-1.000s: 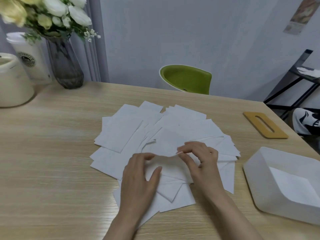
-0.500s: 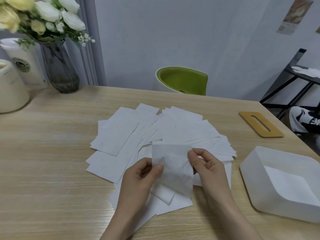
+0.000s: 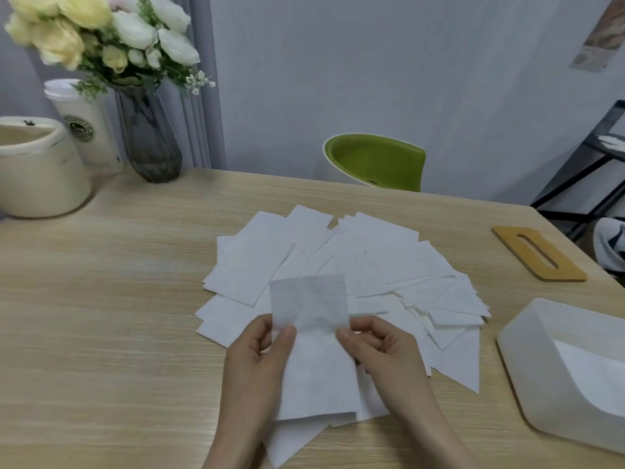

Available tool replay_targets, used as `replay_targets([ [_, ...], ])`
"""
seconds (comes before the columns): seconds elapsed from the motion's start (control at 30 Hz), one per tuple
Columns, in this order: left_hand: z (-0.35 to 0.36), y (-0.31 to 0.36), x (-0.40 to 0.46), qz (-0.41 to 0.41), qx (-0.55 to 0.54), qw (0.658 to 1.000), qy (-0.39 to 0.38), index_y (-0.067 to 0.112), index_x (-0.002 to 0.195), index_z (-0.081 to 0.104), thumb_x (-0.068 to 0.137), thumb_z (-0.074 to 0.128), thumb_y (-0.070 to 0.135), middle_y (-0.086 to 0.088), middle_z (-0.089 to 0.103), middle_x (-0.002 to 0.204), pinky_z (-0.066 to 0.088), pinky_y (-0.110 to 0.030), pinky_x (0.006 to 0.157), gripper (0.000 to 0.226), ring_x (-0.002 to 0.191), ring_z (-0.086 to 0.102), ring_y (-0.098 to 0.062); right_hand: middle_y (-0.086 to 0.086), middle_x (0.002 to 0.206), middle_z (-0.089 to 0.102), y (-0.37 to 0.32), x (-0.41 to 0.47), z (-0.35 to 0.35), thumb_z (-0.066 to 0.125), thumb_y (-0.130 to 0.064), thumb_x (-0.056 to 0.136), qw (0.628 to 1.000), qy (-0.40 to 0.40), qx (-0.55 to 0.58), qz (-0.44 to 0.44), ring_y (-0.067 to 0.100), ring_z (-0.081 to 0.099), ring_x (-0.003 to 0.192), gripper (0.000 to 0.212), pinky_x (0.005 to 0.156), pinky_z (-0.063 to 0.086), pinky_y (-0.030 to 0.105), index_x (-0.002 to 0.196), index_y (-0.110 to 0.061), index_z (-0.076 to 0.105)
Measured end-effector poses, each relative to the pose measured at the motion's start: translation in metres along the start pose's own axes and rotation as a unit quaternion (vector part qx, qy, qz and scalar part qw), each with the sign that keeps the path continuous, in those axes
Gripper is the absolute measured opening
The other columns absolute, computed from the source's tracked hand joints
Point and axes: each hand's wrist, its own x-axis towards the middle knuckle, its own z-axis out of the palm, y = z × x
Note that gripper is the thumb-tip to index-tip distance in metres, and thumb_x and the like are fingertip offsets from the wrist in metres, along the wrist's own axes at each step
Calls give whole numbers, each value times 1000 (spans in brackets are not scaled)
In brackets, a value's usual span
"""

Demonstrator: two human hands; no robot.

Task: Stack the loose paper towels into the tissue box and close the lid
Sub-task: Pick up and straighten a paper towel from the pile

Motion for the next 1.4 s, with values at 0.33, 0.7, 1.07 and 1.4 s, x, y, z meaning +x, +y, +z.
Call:
replay_targets([
  [0.33,-53,1,22,-18,22,996,85,19,87,73,91,64,7,-3,76,81,49,-29,61,16,67,68,-9,5,73,73,-7,23,14,66,-8,87,996,-34,-79,-38,4,63,64,8,59,44,10,90,-14,71],
  [0.7,-70,-5,37,-22,44,992,117,21,90,70,93,62,8,-1,76,82,51,-36,68,16,71,69,-14,-10,105,63,-6,92,57,65,-26,86,884,-2,-417,-211,13,41,110,18,87,27,28,104,-28,67],
  [1.07,-68,-1,33,-11,69,991,113,22,86,70,92,61,8,-7,74,81,47,-34,67,17,70,64,-15,-1,144,42,5,156,80,69,-51,78,867,-41,-485,-107,18,22,138,82,106,12,38,145,-24,32],
  [1.4,-67,-1,33,-11,68,991,112,21,87,70,93,60,9,-8,73,79,46,-35,66,16,70,63,-19,-4,138,48,5,157,83,68,-44,79,869,-15,-474,-139,16,26,135,69,102,12,36,140,-26,42],
])
